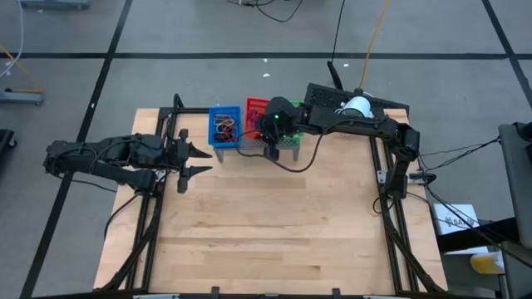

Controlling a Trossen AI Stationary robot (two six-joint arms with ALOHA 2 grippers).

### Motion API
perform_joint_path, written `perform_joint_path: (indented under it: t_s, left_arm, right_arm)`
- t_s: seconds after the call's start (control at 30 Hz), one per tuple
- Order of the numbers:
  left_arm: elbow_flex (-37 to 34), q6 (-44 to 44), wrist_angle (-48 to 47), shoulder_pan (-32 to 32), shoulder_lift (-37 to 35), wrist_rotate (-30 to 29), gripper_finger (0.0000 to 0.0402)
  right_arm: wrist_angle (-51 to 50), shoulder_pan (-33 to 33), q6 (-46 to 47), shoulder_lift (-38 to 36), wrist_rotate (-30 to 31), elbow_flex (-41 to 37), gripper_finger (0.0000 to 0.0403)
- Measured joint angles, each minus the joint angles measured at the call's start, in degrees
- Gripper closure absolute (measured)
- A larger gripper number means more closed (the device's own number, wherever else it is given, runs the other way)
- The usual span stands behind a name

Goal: Pick & Place Office Desk Supplies
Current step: Put the red basket on the shelf

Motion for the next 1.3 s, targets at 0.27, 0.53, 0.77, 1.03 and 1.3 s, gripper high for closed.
perform_joint_path:
  t_s: [0.27, 0.53, 0.77, 1.03, 1.3]
  left_arm:
    - [0.01, -0.02, 0.00, 0.00, 0.00, 0.00, 0.0231]
    - [0.01, -0.02, 0.00, 0.02, 0.00, 0.02, 0.0231]
    - [0.01, 0.08, 0.01, 0.00, 0.00, -0.01, 0.0231]
    - [0.01, 0.79, 0.00, 0.00, 0.00, -0.09, 0.0231]
    - [0.01, 0.77, 0.00, 0.00, 0.00, -0.09, 0.0231]
  right_arm:
    - [-1.61, 0.04, -0.58, 0.00, 0.01, 0.50, 0.0403]
    - [-1.41, 0.07, -0.64, 0.00, -0.07, 0.50, 0.0403]
    - [-1.50, 0.07, -1.08, 1.07, -0.13, 0.55, 0.0403]
    - [-1.34, 0.42, -1.07, 1.51, -0.18, 0.55, 0.0403]
    - [0.71, 0.65, -1.13, 1.46, -0.17, 0.55, 0.0403]
